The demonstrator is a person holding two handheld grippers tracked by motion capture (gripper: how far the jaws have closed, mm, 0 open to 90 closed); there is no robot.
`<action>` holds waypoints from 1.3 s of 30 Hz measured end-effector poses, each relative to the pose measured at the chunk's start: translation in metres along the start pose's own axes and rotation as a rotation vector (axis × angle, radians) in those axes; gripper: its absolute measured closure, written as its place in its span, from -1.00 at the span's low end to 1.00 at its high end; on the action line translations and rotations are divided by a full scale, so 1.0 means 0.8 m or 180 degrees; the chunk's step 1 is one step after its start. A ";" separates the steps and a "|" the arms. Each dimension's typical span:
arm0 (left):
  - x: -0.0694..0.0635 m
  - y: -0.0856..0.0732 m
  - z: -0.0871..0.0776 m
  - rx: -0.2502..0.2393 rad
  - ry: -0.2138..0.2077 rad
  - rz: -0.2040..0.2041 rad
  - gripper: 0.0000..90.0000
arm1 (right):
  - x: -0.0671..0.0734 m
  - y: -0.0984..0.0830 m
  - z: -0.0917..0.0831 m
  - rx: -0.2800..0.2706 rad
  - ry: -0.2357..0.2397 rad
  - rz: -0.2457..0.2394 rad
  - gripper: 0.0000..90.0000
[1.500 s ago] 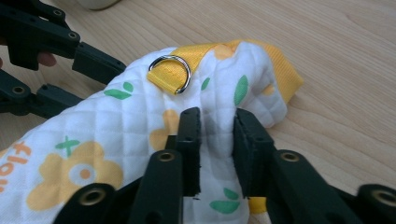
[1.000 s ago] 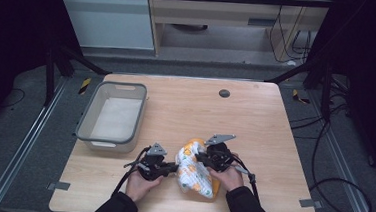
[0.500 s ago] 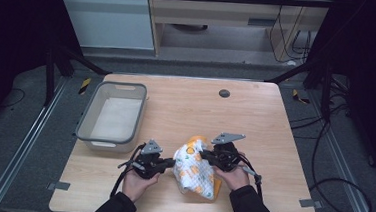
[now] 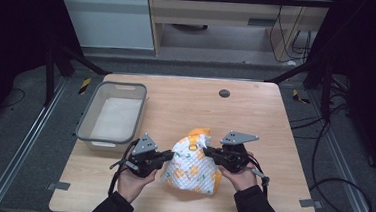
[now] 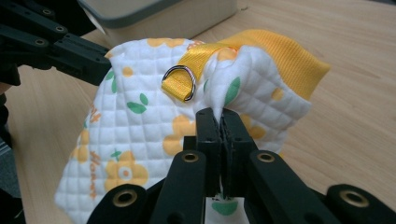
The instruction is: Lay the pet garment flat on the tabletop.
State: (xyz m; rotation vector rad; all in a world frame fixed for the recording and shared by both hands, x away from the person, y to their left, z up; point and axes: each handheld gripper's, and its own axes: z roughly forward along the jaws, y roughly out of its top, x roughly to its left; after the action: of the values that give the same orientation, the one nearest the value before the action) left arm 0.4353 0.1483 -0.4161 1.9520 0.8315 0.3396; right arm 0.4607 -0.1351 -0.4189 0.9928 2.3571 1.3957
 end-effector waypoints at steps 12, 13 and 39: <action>0.020 0.054 0.024 -0.0073 0.0455 0.0106 0.91 | -0.016 0.036 0.019 -0.0383 -0.0604 0.0044 0.87; 0.031 0.057 0.041 -0.0097 0.0575 -0.0018 0.85 | -0.021 0.036 0.026 -0.0394 -0.0731 0.0068 0.81; 0.057 -0.037 0.007 0.0278 0.0720 -0.0004 0.03 | -0.020 -0.042 -0.021 -0.0004 -0.0672 -0.0089 0.24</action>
State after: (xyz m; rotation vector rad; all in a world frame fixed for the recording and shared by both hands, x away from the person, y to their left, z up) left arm 0.4591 0.1851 -0.4490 2.0184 1.0070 0.5387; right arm 0.4499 -0.1678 -0.4408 1.0469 2.2075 1.2170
